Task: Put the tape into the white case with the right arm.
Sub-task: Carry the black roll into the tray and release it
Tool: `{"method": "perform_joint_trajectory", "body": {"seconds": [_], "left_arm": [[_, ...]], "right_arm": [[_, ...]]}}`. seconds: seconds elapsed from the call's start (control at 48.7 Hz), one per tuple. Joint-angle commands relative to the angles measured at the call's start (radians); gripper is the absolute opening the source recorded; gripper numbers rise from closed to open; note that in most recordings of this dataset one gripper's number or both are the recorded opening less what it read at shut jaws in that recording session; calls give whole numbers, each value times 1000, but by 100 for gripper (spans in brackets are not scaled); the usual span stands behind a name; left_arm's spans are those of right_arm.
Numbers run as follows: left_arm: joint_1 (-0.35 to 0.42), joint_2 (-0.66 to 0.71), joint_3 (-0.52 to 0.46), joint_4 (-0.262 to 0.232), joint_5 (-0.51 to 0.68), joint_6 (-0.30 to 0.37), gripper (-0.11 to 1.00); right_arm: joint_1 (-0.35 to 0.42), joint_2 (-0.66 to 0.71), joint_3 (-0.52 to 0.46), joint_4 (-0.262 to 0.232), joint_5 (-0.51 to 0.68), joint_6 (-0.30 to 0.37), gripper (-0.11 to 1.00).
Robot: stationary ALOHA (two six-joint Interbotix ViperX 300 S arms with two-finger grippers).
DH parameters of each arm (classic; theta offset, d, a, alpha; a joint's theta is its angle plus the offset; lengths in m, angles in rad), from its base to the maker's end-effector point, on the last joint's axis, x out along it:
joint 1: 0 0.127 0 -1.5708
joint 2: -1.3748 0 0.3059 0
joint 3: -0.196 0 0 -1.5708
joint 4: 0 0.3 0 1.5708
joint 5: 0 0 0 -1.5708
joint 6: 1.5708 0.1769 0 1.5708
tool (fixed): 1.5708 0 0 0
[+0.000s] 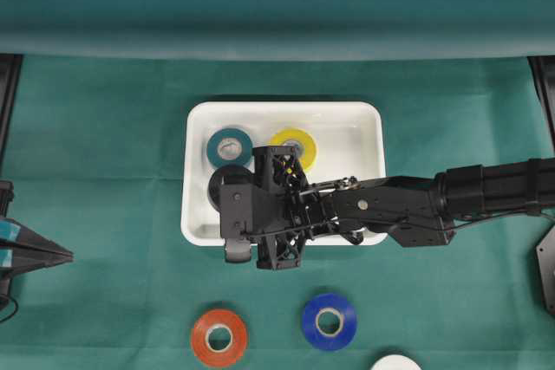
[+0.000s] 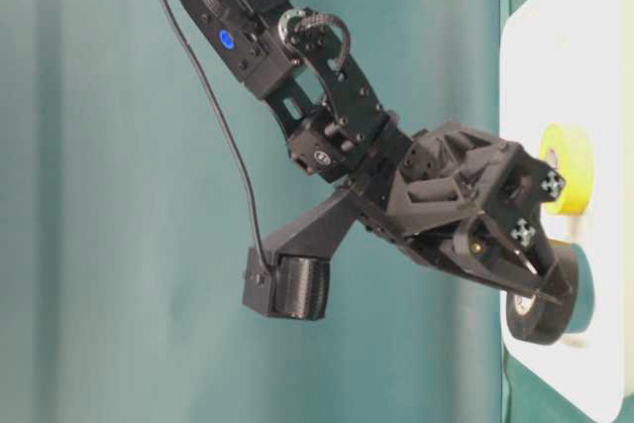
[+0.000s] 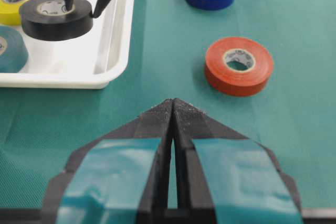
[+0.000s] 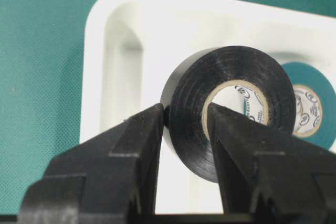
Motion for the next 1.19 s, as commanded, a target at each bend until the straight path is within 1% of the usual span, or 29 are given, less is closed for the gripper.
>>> {"method": "perform_joint_trajectory", "body": {"seconds": [0.0, 0.411, 0.452, 0.514, 0.657, 0.678, 0.781, 0.925, 1.027, 1.171], "left_arm": [[2, 9, -11, 0, -11, 0, 0], [2, 8, -11, 0, -11, 0, 0], [2, 8, -11, -2, -11, 0, 0], [2, 8, -11, 0, -12, 0, 0], [2, 9, -11, -2, -11, 0, 0], [2, 9, -11, -2, -11, 0, 0], [2, 8, -11, -2, -12, 0, 0], [2, 8, -11, -2, -11, 0, 0], [2, 9, -11, -2, -11, 0, 0], [2, 8, -11, 0, -11, 2, 0]], "right_arm": [[-3, -46, -9, -6, -9, 0, 1], [-2, -44, -9, -6, -20, 9, 2], [-2, -46, -8, -6, -18, 12, 7], [-2, -46, -8, -5, -17, 14, 21], [-2, -46, -8, -5, -17, 14, 61], [-2, -46, -8, -5, -15, 14, 63], [-2, -52, -5, -5, 6, 12, 56], [-2, -95, 35, 3, 54, 20, 56], [-2, -147, 92, 5, 71, 32, 56], [-2, -238, 195, 6, 67, 69, 56]]}}
